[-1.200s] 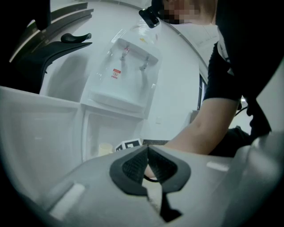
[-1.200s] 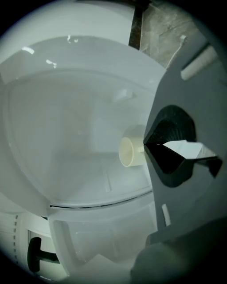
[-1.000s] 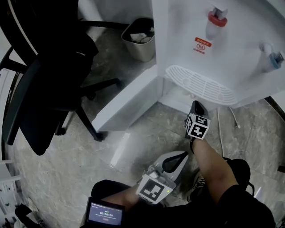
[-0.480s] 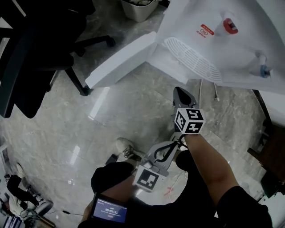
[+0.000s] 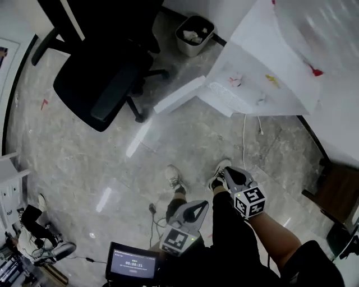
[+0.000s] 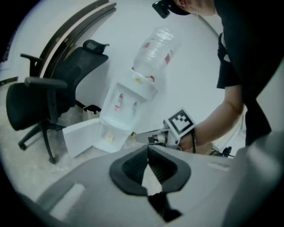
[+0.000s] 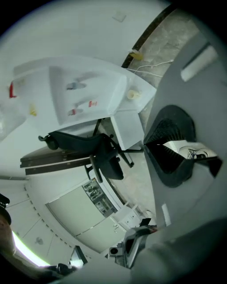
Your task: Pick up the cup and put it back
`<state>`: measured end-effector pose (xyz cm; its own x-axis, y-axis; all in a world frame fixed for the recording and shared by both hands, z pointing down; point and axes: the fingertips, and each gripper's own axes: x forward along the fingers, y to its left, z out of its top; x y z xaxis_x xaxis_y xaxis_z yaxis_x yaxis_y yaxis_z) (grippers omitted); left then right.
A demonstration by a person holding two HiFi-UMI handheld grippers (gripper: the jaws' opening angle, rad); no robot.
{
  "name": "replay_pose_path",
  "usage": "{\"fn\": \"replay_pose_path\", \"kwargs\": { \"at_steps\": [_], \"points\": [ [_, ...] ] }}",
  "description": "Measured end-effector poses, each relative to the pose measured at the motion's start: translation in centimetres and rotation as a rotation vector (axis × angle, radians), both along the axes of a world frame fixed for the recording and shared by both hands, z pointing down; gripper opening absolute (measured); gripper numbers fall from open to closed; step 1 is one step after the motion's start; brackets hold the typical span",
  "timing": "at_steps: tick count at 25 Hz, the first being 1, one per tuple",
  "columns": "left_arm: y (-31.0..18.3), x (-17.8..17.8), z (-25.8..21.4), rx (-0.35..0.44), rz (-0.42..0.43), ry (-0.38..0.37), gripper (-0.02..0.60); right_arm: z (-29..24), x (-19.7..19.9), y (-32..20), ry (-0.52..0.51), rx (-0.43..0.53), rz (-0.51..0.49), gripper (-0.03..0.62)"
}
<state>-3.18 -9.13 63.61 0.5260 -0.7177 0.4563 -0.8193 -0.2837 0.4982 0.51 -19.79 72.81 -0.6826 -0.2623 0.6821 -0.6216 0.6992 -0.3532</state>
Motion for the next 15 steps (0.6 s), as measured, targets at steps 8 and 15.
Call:
{"fn": "replay_pose_path", "kwargs": {
  "at_steps": [8,15],
  "points": [
    [1.5,-7.7,-17.4,0.147,-0.079,-0.029,0.005,-20.8,-1.7,2.5,-0.129,0.143,0.157,0.008],
    [1.2,-8.9,-22.3,0.224,0.004,-0.055,0.005,-30.4,-0.4,6.4,-0.168,0.263,0.306,0.008]
  ]
}}
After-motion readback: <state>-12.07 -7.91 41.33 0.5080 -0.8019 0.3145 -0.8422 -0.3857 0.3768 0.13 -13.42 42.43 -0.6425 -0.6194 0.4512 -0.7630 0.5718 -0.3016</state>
